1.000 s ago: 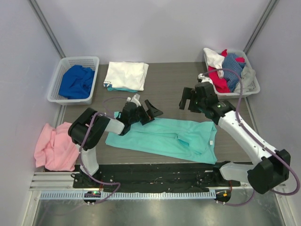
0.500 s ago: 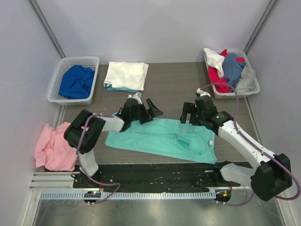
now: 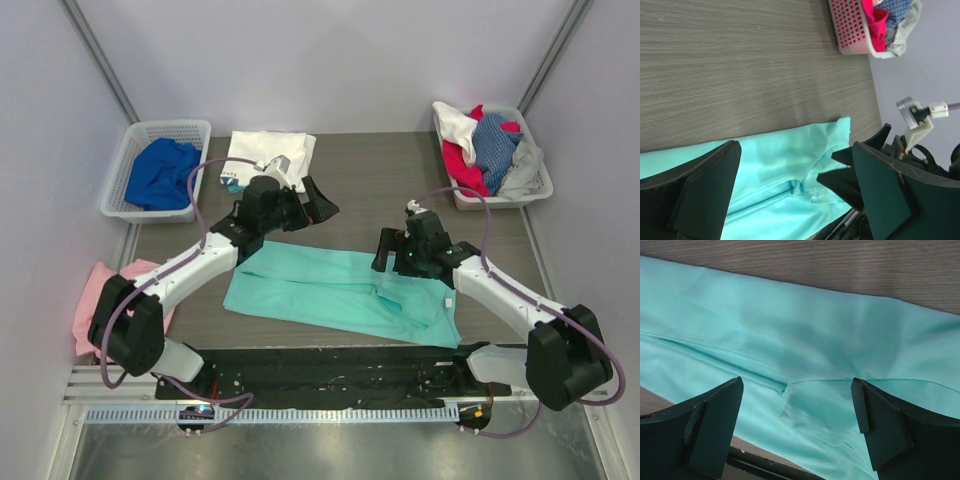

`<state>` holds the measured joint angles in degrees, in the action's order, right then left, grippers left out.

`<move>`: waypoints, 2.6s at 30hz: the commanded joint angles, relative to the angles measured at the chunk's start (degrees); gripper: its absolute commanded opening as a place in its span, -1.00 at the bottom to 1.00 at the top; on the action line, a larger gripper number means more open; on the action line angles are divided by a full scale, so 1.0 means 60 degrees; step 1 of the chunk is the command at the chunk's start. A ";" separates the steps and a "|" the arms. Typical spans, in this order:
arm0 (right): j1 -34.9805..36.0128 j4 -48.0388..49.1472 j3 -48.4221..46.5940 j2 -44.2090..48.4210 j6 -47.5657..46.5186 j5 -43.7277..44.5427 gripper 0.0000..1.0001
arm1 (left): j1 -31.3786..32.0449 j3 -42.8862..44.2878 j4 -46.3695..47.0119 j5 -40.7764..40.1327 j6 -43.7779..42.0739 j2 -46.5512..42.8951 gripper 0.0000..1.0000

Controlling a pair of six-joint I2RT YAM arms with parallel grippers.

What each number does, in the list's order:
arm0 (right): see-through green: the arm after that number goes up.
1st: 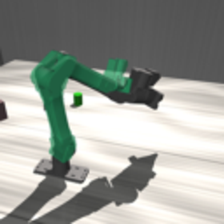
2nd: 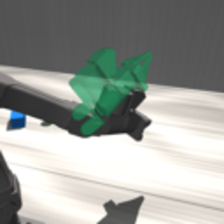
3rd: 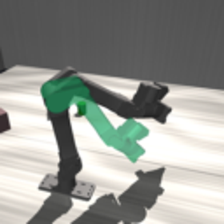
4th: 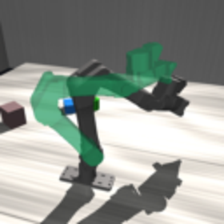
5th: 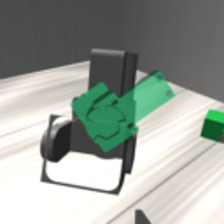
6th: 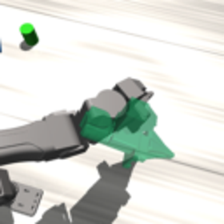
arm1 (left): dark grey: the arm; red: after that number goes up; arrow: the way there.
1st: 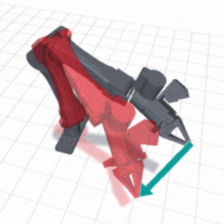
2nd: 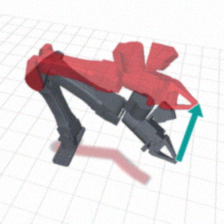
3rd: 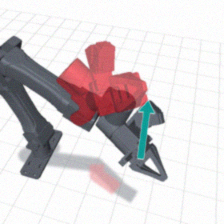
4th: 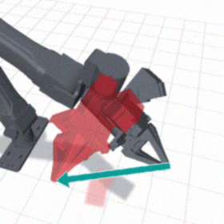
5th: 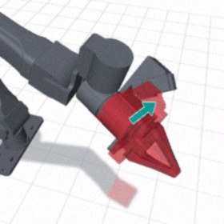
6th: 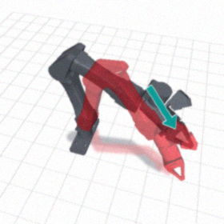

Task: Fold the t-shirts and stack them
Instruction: Fold the tshirt

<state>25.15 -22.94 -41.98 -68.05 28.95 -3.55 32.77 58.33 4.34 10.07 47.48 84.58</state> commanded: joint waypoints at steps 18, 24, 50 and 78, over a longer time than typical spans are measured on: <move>0.0057 0.0703 -0.2085 -0.5369 -0.0546 0.3360 0.97 | -0.0233 -0.0507 -0.3403 -0.2468 -0.1571 -0.2668 0.99; 0.0057 0.0528 -0.3490 -0.6425 -0.0753 0.3712 0.98 | -0.0291 -0.0653 -0.4077 -0.3126 -0.1674 -0.3197 0.99; 0.0057 0.1683 -0.3450 -0.4552 -0.0768 -0.1295 0.98 | -0.0306 -0.0873 -0.4385 -0.3274 -0.1586 -0.3549 0.99; 0.0159 -0.1596 -0.3024 0.1262 0.0624 0.4018 0.99 | -0.0540 0.4689 -0.3434 0.0516 -0.4309 0.2305 0.99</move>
<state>25.98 -25.43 -59.51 -66.70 29.21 7.79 30.00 76.60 -20.18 -0.16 28.86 88.31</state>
